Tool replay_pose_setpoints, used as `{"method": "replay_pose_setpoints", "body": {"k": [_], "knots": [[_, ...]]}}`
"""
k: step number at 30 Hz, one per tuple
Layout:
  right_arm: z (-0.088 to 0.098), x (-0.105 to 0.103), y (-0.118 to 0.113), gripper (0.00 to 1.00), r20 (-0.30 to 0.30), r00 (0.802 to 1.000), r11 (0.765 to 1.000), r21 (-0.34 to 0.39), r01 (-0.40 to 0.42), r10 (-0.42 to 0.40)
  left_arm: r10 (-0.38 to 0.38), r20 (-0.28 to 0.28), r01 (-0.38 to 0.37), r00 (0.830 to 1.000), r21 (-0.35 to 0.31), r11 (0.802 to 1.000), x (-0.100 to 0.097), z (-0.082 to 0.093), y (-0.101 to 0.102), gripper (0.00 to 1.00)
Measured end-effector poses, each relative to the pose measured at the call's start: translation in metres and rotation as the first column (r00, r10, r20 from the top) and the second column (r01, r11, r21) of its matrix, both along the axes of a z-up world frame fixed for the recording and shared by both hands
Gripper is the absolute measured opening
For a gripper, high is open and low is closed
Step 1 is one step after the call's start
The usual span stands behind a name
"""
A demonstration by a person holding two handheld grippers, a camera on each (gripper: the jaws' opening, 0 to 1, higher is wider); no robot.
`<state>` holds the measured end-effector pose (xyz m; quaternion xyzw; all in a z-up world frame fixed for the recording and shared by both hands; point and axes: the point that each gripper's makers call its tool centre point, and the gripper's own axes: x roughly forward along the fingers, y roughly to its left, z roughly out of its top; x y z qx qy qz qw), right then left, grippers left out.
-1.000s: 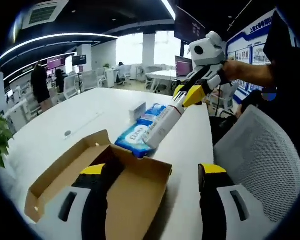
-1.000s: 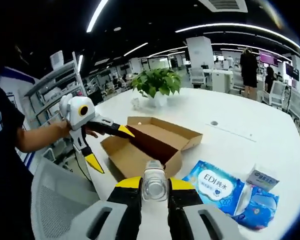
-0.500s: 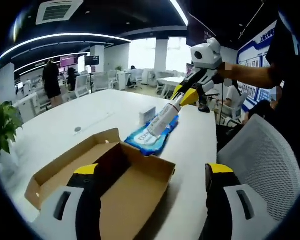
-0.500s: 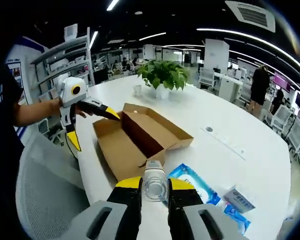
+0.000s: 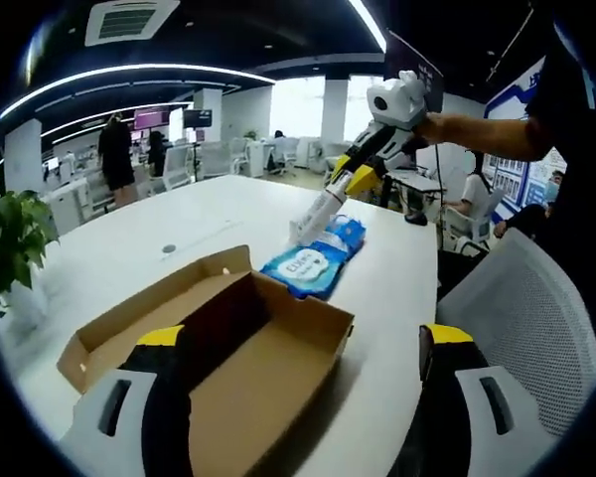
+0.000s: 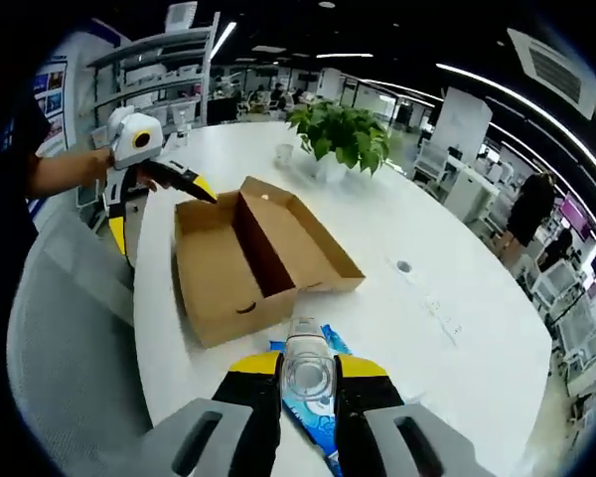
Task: Operate the shoe box by opening the lid, removing the specified soft item, and placing it in the target area until the item is outside and the box remains undamaged.
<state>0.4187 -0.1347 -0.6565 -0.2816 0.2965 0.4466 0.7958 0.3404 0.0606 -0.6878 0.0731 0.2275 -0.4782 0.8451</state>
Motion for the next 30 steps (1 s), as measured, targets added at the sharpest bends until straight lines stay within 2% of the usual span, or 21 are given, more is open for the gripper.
{"method": "replay_pose_setpoints", "body": {"k": [20, 30], "knots": [[-0.017, 0.051, -0.018, 0.15, -0.01, 0.993, 0.982, -0.153, -0.115, 0.115, 0.059, 0.027, -0.059, 0.998, -0.017, 0.998, 0.001, 0.017, 0.021, 1.0], [-0.029, 0.07, -0.023, 0.15, -0.024, 0.99, 0.969, -0.203, -0.143, 0.141, 0.09, 0.029, -0.09, 0.996, -0.013, 0.996, 0.0, 0.018, 0.037, 1.0]]}}
